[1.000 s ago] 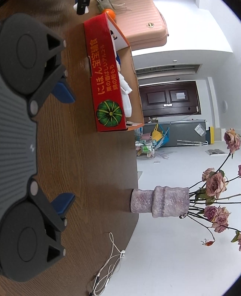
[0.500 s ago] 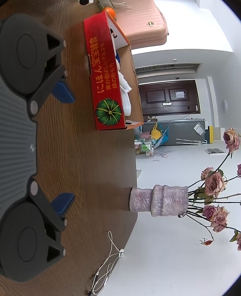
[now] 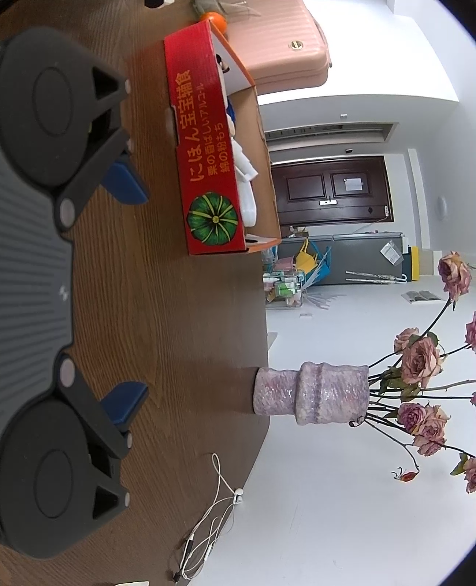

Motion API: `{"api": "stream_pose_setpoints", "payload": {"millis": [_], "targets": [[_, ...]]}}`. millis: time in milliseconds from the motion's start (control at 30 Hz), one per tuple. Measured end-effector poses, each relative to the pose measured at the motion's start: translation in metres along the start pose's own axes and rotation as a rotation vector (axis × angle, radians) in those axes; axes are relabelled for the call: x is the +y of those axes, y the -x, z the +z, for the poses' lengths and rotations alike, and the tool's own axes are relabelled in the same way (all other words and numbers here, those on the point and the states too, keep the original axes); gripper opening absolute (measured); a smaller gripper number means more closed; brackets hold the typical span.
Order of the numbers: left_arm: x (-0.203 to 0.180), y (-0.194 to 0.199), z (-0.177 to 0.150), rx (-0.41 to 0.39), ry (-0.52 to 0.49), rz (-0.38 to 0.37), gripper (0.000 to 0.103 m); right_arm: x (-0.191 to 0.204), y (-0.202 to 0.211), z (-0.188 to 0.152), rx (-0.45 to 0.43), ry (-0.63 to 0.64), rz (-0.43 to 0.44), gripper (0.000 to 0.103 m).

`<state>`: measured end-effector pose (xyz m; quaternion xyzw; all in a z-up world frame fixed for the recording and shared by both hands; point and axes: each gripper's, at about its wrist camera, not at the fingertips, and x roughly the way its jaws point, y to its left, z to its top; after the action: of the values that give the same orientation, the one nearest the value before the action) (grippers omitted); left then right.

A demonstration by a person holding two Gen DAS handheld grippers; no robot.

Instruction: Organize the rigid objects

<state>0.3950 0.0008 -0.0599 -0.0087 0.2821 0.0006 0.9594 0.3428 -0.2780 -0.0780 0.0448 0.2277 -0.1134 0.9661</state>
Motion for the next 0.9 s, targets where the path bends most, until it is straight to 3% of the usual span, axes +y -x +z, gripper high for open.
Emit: {"api": "stream_pose_setpoints", "payload": {"millis": [900], "targets": [[-0.001, 0.001, -0.0009, -0.009, -0.009, -0.003, 0.042, 0.0008, -0.0002, -0.0002, -0.001, 0.003, 0.002, 0.103]]}}
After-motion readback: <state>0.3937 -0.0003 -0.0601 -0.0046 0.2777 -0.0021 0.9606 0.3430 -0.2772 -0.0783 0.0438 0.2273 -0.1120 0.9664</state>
